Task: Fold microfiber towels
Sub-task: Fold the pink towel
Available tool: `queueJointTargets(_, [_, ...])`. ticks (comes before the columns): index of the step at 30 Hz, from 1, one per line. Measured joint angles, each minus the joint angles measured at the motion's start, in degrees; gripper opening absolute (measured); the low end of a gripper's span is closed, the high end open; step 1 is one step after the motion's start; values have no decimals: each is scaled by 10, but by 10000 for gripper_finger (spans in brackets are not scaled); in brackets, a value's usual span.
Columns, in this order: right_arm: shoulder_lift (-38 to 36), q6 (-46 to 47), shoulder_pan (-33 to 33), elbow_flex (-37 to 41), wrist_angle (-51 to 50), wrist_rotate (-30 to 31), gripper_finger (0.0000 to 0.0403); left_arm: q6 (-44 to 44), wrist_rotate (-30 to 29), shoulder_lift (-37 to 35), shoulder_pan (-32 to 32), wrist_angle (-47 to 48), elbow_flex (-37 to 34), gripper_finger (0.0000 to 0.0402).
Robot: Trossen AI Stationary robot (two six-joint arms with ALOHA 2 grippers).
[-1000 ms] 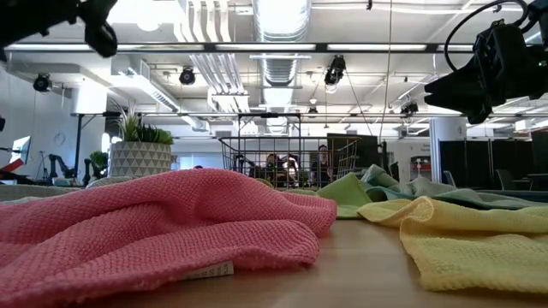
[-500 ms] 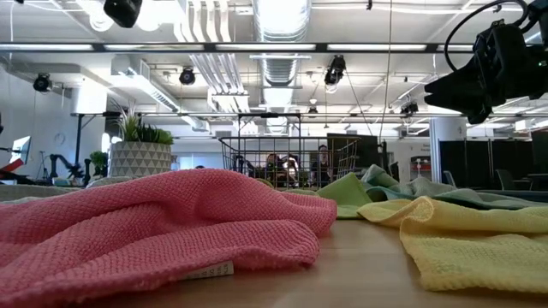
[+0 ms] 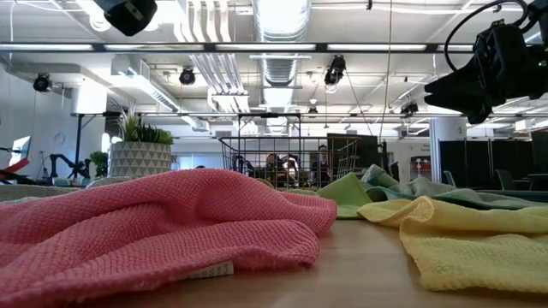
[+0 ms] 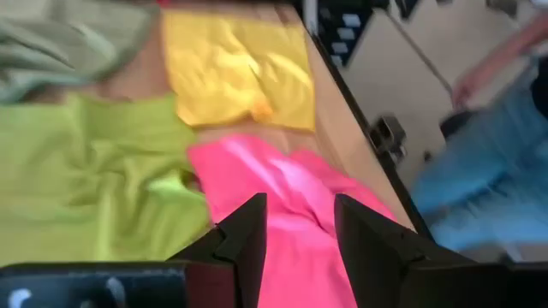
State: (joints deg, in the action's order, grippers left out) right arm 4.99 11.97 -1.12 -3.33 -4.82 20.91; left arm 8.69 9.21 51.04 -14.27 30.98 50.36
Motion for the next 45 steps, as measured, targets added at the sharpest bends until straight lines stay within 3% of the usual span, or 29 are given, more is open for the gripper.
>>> queueJointTargets(3, [0, 0, 0, 0, 0, 0, 178, 11, 1, 25, -31, -3, 8, 122])
queueJointTargets(12, [0, 0, 0, 0, 0, 0, 178, 210, 2, 100, -113, -7, 14, 122])
queueJointTargets(19, [0, 0, 0, 0, 0, 0, 178, 306, 1, 169, -174, -3, 44, 122])
queueJointTargets(28, [0, 0, 0, 0, 0, 0, 178, 316, -1, 259, -215, 27, 166, 122])
queueJointTargets(37, [0, 0, 0, 0, 0, 0, 178, 353, -4, 355, -255, 195, 296, 122])
queueJointTargets(45, [0, 0, 0, 0, 0, 0, 178, 421, -22, 437, -315, 217, 314, 122])
